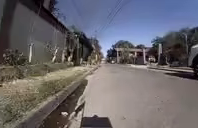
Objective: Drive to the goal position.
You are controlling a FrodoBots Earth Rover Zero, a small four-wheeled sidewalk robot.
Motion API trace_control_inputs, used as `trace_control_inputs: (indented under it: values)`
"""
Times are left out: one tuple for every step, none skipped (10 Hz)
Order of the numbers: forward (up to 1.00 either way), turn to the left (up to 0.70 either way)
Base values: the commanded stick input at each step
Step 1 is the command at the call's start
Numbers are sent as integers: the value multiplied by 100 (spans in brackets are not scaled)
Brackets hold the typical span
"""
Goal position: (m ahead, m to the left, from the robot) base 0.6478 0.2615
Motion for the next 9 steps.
trace_control_inputs:
  values:
    - [70,-3]
    - [70,-3]
    - [70,-3]
    - [70,-3]
    - [70,-3]
    - [70,-3]
    - [70,-3]
    - [70,-3]
    - [70,-3]
